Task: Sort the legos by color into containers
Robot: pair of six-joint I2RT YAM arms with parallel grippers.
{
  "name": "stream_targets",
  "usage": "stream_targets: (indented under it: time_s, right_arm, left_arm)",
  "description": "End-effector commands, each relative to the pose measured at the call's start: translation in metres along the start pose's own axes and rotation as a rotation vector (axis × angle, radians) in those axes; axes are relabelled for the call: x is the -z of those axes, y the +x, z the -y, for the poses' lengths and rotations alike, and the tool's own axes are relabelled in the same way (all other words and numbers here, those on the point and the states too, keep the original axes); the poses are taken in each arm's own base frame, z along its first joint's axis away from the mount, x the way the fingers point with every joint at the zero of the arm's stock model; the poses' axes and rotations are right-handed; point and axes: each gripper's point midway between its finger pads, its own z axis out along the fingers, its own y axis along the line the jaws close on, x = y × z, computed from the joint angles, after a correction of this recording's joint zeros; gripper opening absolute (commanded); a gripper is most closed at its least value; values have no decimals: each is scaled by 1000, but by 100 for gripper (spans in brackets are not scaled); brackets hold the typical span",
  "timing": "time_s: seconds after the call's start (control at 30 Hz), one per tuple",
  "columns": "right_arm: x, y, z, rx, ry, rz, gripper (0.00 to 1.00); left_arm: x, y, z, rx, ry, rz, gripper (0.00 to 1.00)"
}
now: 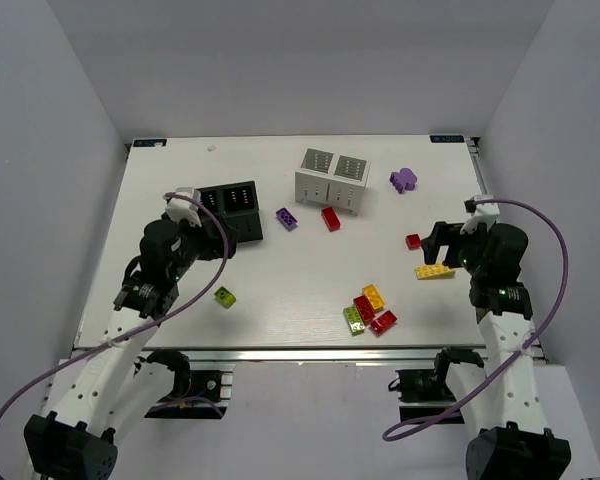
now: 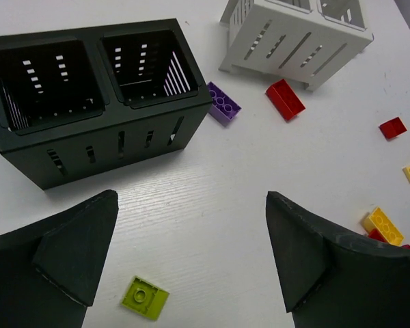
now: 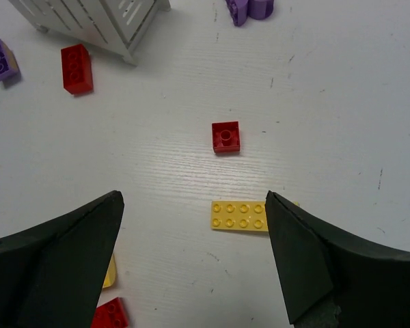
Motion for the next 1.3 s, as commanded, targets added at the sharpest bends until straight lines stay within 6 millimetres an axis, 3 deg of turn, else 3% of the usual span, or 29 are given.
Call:
stream_targets:
  time_s: [0.0, 0.17, 0.3, 0.33, 0.4, 0.43, 0.47, 0.5, 0.53, 0.57, 0.63, 0.67, 0.7, 0.77, 0.8, 0.9, 1.03, 1.2, 1.27]
  right_arm:
    - [7, -11, -13, 65, -79, 40, 89]
    - [8, 14, -38, 215, -261, 27, 89]
    - [10, 27, -60, 337, -434, 19, 89]
    - [10, 20, -61, 364, -439, 32, 89]
    - [11, 21, -72, 356, -522, 24, 89]
    - [12, 22, -75, 350, -549, 13, 89]
    - [11, 19, -77, 298, -555, -11, 89]
    - [14, 22, -82, 267, -586, -39, 89]
    - [16, 21, -83, 267, -594, -49, 89]
    - [15, 22, -83, 259, -594, -58, 88]
    - [13, 24, -77, 243, -551, -71, 55]
    - [12, 24, -73, 239, -524, -74, 38]
    - [12, 24, -72, 227, -509, -76, 14]
    - [14, 21, -70, 235, -490, -61, 18]
    - [14, 19, -69, 231, -480, -56, 37]
    - [16, 17, -68, 229, -462, -63, 57]
    - [13, 22, -67, 220, -469, -100, 61]
    - [13, 31, -76, 227, -515, -156, 61]
    - [12, 33, -80, 233, -534, -173, 62]
  left_arm:
    - [0, -8, 5, 30, 11, -2, 98]
    - [-7, 3, -3, 80, -40, -56, 91]
    - [-8, 17, -24, 165, -169, -125, 44]
    - [-4, 24, -29, 176, -204, -159, 21]
    - [0, 19, -37, 201, -277, -164, 14]
    - [7, 26, -44, 212, -326, -199, 16]
    - [11, 29, -49, 220, -366, -211, 25]
    - [15, 30, -56, 239, -419, -208, 39]
    - [20, 35, -61, 244, -453, -229, 62]
    - [23, 40, -65, 251, -481, -243, 74]
    - [28, 57, -72, 269, -544, -309, 95]
    - [30, 65, -76, 273, -575, -343, 98]
    - [30, 71, -78, 290, -601, -365, 98]
    - [36, 93, -88, 309, -681, -445, 98]
    - [38, 100, -89, 346, -707, -453, 98]
    - [45, 112, -97, 398, -762, -450, 98]
    - [62, 114, -117, 403, -887, -474, 98]
    - [60, 115, -115, 472, -909, -543, 95]
    - [65, 110, -126, 482, -968, -527, 96]
